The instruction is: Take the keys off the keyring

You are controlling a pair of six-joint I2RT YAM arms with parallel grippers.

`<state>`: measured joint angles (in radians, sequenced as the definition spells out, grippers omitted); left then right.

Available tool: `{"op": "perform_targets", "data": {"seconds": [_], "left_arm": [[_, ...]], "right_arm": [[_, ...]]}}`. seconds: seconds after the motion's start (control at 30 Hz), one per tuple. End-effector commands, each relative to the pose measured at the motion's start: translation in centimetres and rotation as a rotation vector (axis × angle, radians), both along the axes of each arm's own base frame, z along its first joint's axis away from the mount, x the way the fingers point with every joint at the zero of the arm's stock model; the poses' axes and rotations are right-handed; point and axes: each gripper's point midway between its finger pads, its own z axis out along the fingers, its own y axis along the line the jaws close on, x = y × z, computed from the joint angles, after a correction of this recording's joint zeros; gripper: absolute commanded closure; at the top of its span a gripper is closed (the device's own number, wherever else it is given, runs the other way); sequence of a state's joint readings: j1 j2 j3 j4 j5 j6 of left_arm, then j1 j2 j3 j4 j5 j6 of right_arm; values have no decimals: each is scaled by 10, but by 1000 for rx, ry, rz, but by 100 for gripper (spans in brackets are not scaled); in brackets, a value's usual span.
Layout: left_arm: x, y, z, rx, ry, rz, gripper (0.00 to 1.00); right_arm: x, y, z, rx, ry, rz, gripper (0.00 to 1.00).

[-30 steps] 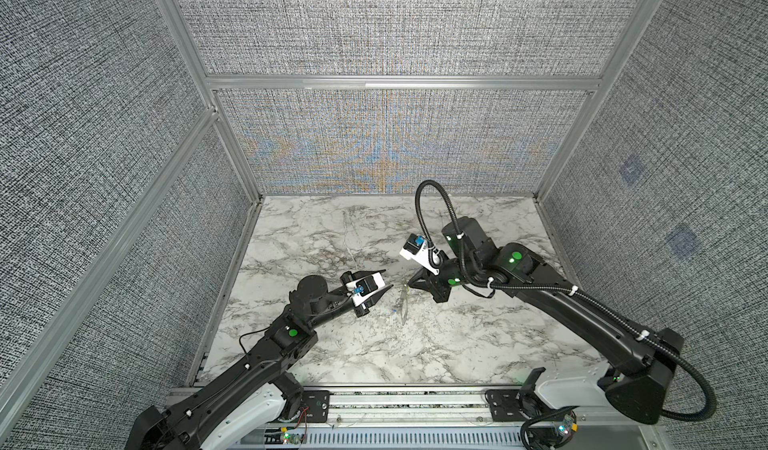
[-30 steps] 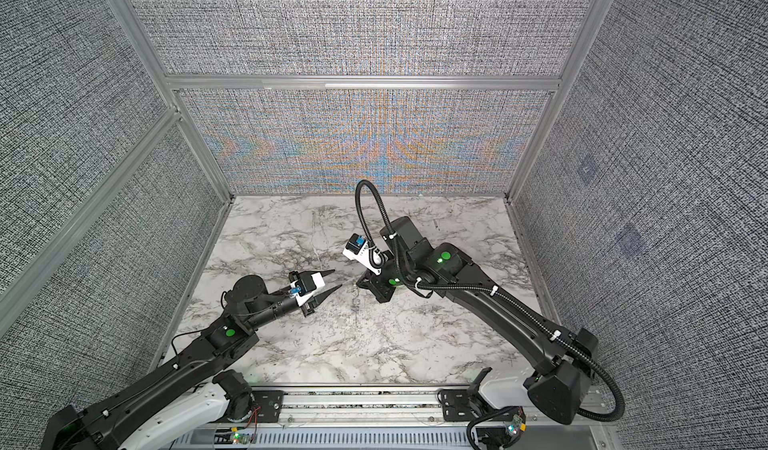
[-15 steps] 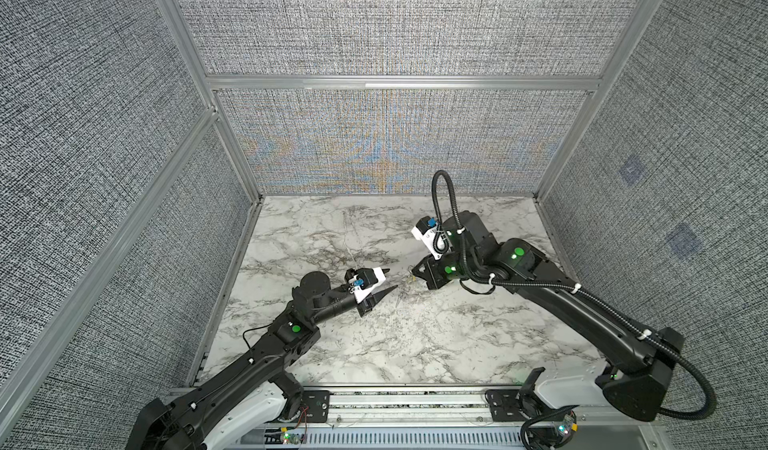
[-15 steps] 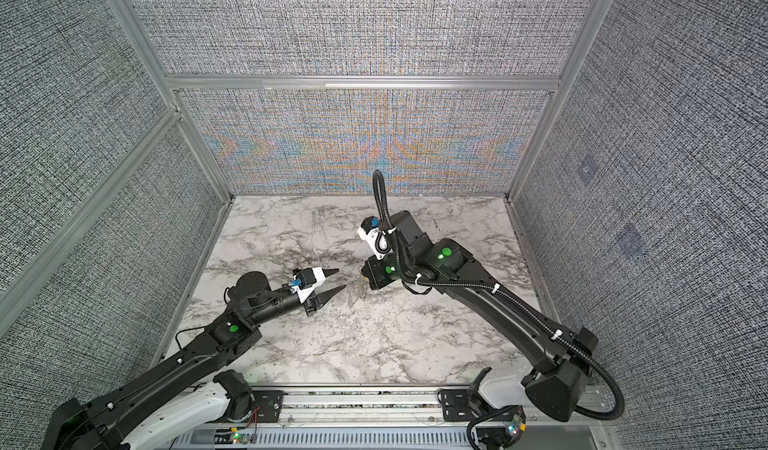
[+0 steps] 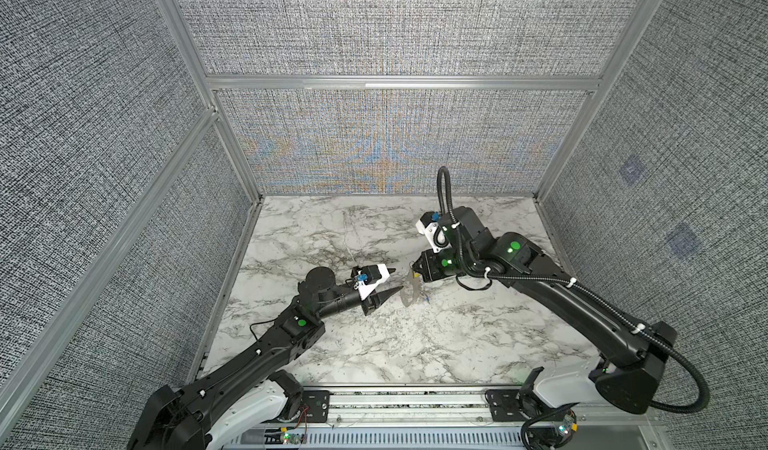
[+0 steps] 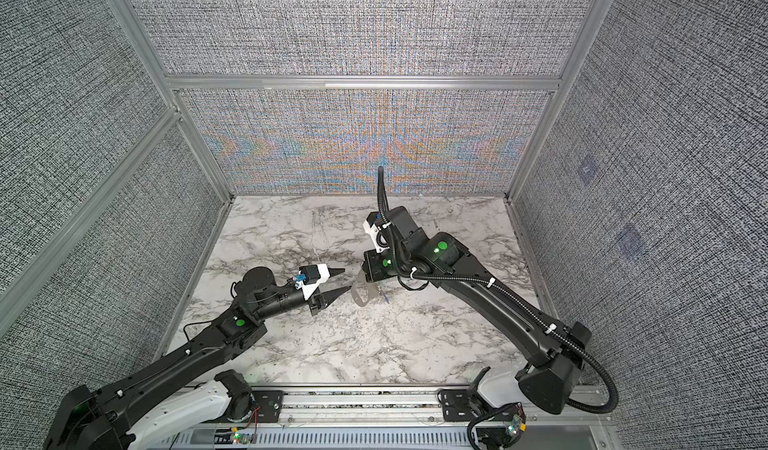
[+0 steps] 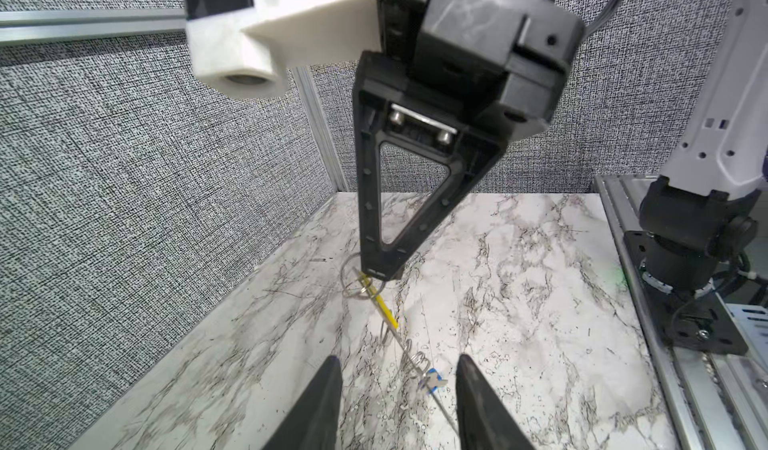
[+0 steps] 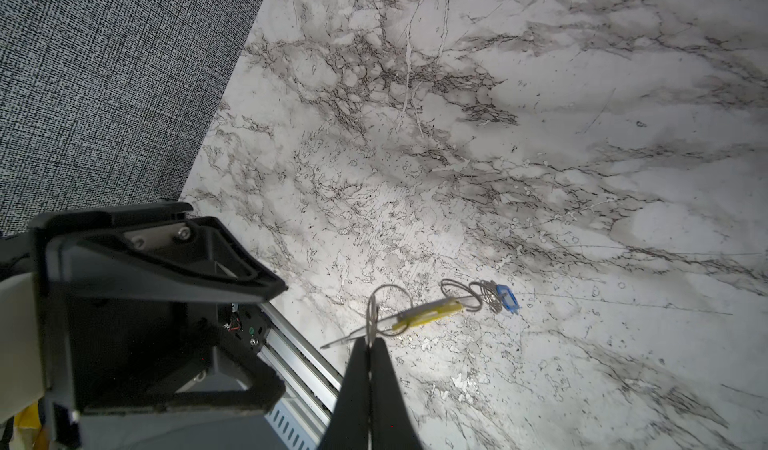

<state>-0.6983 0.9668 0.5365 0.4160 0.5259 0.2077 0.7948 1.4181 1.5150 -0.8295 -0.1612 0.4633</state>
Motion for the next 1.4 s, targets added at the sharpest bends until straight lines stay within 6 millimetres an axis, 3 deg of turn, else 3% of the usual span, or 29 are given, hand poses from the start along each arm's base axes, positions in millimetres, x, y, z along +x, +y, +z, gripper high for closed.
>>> {"op": "perform_targets", "data": {"seconds": [0.0, 0.23, 0.57, 0.9, 1.2, 1.37], "left_arm": [[-1, -5, 7, -46, 20, -17, 52], [15, -10, -9, -5, 55, 85, 51], [33, -2, -13, 29, 38, 208, 59], [27, -10, -16, 27, 47, 150, 74], [26, -10, -8, 19, 16, 144, 100], [27, -7, -5, 23, 13, 164, 100]], "right_arm": [[1, -2, 1, -7, 5, -18, 100], [3, 0, 5, -10, -27, 10, 100], [-7, 2, 7, -35, -65, 130, 100], [-9, 0, 10, -55, -92, 221, 100], [-16, -3, 5, -75, -109, 325, 100], [-21, -6, 0, -90, -98, 367, 100]]}}
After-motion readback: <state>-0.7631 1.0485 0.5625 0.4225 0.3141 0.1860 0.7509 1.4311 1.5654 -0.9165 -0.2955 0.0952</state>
